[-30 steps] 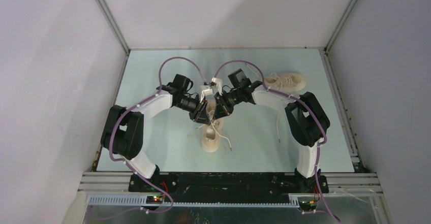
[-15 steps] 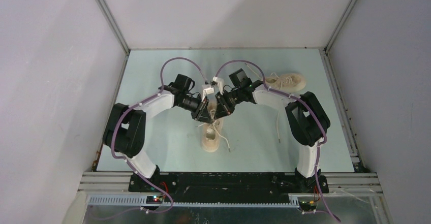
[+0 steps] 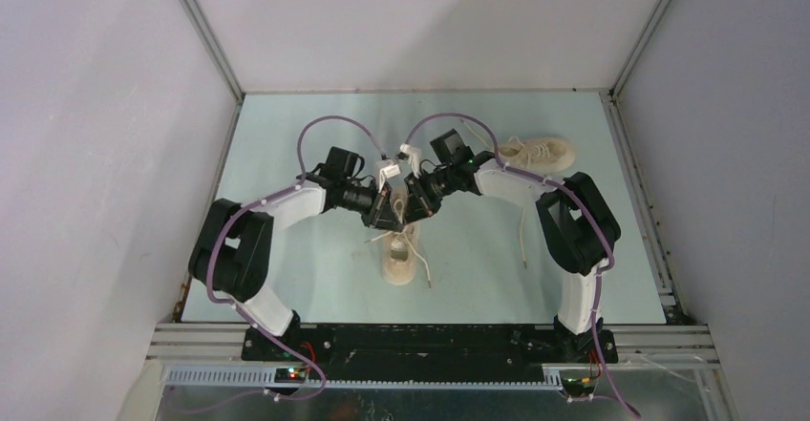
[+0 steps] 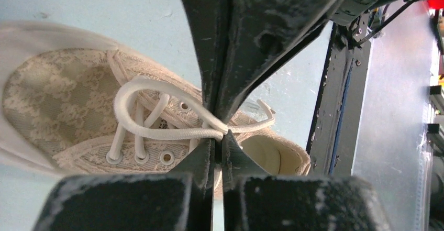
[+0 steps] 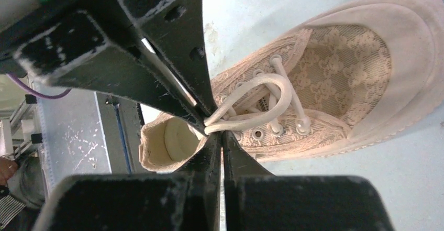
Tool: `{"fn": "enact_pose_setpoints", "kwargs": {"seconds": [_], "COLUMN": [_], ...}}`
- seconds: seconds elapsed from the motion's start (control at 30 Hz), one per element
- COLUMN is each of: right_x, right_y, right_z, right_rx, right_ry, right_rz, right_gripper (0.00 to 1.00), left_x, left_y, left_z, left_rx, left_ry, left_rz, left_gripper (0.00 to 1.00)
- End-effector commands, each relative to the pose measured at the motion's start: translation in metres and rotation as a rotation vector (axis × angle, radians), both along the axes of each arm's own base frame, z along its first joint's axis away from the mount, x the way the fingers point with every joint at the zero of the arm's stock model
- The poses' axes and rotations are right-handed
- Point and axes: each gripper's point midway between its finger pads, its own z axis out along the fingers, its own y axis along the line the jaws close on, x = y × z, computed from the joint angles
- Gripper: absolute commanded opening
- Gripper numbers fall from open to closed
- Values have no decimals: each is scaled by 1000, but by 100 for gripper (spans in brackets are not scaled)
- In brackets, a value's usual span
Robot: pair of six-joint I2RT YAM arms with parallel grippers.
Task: Tie the shoes
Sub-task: Cross the shoelace with the shoelace.
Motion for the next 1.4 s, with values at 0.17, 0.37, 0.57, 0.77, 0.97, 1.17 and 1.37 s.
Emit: {"fn": "enact_pose_setpoints", "kwargs": {"seconds": [0.17, 0.37, 0.57, 0.77, 0.97, 1.17, 1.37], "right_x": [-36, -41, -57, -52, -7, 17, 17], "right_y": [19, 16, 30, 33, 0, -14, -6], "right_z": [27, 29, 26, 20, 24, 10, -8], "right_rx": [120, 129, 138, 128, 99, 44, 0], "right_ry": [12, 56, 98, 154, 104, 53, 50], "right_rz": [166, 178, 208, 169, 31, -41, -32], "right_gripper": [0, 0, 0, 5, 22, 22, 19], "left_x": [30, 39, 37, 37, 34, 31, 31], "left_y": [10, 24, 18, 16, 17, 17, 18], "left_z": [6, 1, 0, -2, 3, 6, 6], "left_rx": [20, 36, -33, -49, -63, -71, -70], "left_ry": [-42, -47, -15, -7, -34, -51, -55], "left_rz": [182, 298, 327, 317, 313, 309, 309], "left_gripper": [0, 0, 0, 0, 0, 0, 0]}}
